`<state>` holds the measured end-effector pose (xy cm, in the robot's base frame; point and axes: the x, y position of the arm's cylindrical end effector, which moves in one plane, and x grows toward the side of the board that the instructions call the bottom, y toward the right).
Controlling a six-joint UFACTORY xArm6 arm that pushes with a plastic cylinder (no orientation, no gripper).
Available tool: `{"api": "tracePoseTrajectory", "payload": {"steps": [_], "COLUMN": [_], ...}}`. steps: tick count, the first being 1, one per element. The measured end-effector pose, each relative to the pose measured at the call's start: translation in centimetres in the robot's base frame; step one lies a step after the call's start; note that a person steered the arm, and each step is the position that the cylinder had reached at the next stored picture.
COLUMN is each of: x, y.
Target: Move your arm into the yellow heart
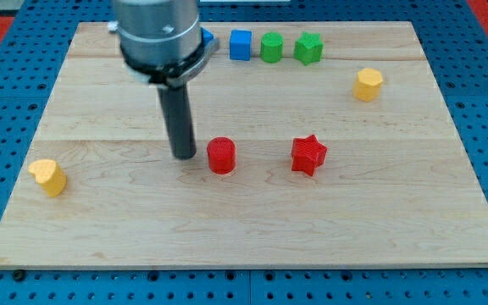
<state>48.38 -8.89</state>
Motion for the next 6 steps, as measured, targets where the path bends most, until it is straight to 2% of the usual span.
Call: {"api": "tracePoseTrajectory", "payload": {"steps": [1,2,3,4,5,6], "x": [3.8,7.2,8.1,7.5,4.8,0.1], "y": [-0.8,-5.7,-13.0,-18.5,-21.0,-20.1]}}
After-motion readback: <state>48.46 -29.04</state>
